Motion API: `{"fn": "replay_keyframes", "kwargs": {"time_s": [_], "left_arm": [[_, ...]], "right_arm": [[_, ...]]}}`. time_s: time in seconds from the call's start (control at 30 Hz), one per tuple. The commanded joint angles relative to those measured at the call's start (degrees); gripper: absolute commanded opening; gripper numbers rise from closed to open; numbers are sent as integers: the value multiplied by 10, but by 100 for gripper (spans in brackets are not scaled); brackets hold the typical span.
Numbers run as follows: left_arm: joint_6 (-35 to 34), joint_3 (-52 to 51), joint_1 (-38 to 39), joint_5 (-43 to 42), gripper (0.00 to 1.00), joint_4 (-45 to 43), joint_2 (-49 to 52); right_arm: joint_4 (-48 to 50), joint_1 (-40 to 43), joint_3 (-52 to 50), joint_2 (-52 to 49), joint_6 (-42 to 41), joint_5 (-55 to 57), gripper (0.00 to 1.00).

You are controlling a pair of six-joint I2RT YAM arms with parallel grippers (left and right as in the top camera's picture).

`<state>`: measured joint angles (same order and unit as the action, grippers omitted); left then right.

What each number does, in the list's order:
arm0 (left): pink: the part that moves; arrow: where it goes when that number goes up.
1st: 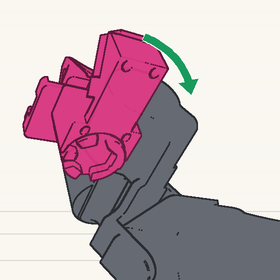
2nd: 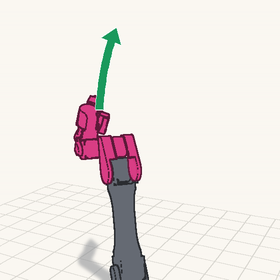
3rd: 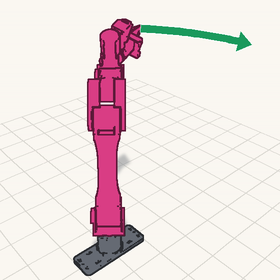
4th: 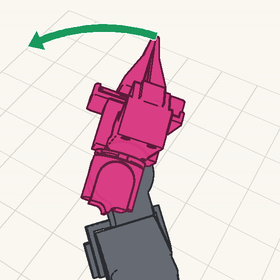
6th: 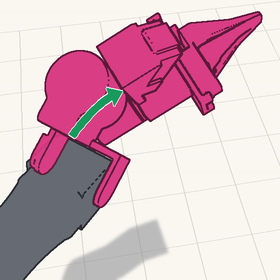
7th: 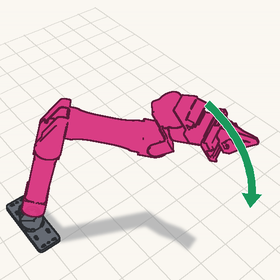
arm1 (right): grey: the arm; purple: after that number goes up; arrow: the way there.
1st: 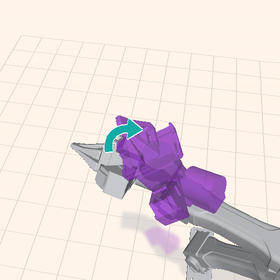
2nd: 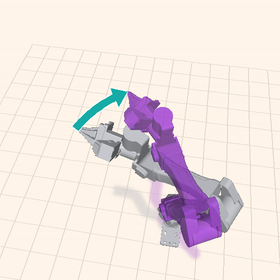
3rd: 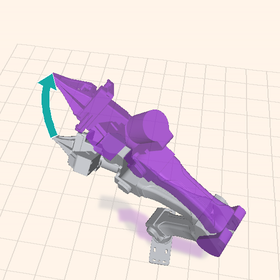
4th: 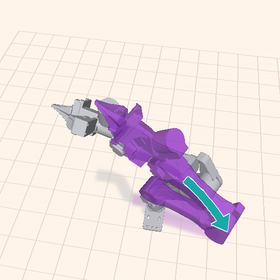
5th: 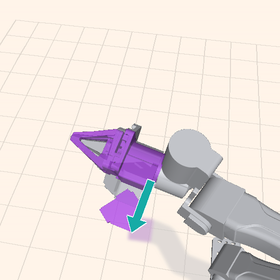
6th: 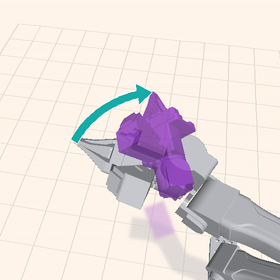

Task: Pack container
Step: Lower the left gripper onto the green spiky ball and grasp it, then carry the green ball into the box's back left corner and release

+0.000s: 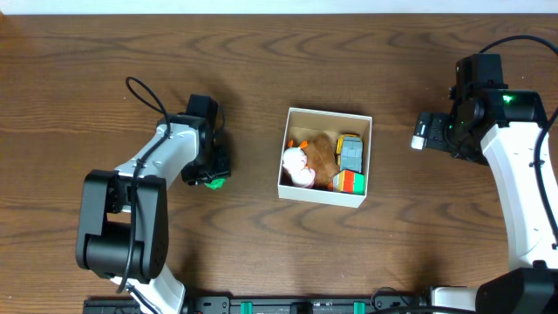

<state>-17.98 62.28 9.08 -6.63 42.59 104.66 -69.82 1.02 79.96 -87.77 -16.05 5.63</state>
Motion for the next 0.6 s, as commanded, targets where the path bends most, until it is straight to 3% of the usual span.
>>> {"fn": "replay_keyframes", "kwargs": {"time_s": [0.0,0.23,0.4,0.57], "left_arm": [[2,52,9,-9,37,26,-40],[43,138,90,-9,29,45,-146],[131,171,202,-8,29,-43,-195],[180,171,283,70,25,-129,-179]], "right_arm": [[-1,1,-2,4,5,2,99],[-1,1,-2,4,5,2,99],[-2,1,-2,4,5,2,99],[-5,1,-2,4,5,2,99]]}}
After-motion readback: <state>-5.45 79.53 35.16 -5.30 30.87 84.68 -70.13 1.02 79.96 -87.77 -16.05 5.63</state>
